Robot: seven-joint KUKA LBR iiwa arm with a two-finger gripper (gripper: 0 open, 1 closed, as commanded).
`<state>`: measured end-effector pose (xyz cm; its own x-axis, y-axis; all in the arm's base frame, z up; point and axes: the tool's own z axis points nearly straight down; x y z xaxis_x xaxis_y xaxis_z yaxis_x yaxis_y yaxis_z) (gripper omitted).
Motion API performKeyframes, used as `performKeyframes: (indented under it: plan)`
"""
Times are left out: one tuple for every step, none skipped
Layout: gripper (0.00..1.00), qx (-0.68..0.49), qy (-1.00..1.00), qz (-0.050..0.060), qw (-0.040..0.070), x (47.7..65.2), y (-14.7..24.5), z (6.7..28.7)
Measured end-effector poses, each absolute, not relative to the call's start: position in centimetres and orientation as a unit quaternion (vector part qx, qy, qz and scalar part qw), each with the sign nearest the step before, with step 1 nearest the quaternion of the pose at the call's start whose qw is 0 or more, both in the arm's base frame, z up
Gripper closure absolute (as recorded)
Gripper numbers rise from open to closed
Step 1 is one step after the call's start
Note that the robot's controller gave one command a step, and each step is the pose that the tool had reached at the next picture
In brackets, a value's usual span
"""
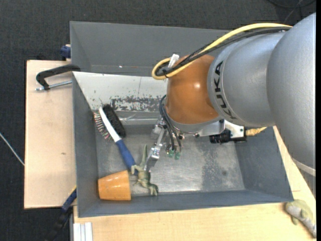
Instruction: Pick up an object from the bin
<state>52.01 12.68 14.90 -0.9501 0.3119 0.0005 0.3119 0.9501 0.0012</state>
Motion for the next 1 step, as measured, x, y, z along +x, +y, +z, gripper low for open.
performKeyframes:
  plan:
    - [0.0, -0.098, -0.995, 0.0, -0.005, 51.11, 17.8, 10.31]
